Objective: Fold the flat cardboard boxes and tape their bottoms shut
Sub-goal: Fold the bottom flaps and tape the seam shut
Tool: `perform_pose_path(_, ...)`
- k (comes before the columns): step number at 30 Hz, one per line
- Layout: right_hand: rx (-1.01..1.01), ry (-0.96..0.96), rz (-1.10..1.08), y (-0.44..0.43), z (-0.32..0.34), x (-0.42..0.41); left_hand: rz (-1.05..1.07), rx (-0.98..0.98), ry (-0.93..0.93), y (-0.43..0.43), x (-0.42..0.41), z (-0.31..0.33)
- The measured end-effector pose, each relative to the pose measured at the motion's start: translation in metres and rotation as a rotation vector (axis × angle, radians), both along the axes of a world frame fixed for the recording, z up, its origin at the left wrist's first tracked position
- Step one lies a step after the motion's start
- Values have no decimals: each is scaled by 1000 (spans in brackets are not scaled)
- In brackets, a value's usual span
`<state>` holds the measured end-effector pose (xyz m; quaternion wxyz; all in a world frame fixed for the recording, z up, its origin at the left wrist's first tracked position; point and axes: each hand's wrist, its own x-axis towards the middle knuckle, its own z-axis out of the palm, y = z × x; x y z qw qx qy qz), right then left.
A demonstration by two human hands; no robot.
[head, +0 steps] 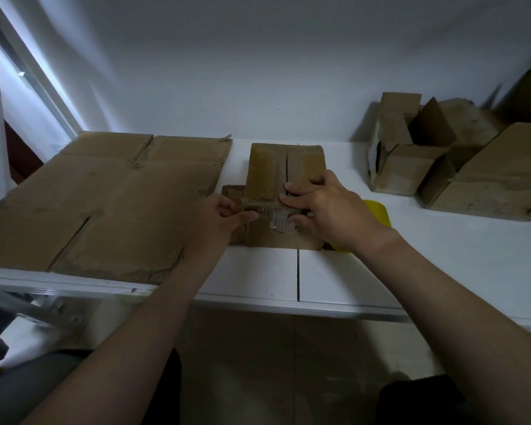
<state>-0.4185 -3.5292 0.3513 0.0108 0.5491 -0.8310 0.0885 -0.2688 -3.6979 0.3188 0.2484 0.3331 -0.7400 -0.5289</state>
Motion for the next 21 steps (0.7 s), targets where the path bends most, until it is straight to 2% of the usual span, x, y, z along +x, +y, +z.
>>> perform_pose_path(2,9,14,7,0,3,1,-75,-120,-11,0,-2,1)
perform_pose_path(4,11,15,2,-1,4,1,-113,-400,-92,5,-3,2)
perform_pose_path(6,6,21,-8,-1,4,2,-95,-685,-192,15,-3,-1)
perform_pose_path(8,21,60,1,-1,4,4,-45,-815,-300,27,-1,0)
perform_pose_path(13,55,133,40,-4,2,4,37,-928,-487,43,-1,3)
perform_pose_path(15,7,11,104,2,3,-4,-96,-977,-384,59,-6,2)
perform_pose_path(17,-51,-137,155,14,4,-16,-275,-944,-242,76,-14,1)
perform_pose_path(21,-143,-263,38,44,6,-35,-297,-948,-217,77,-27,-7)
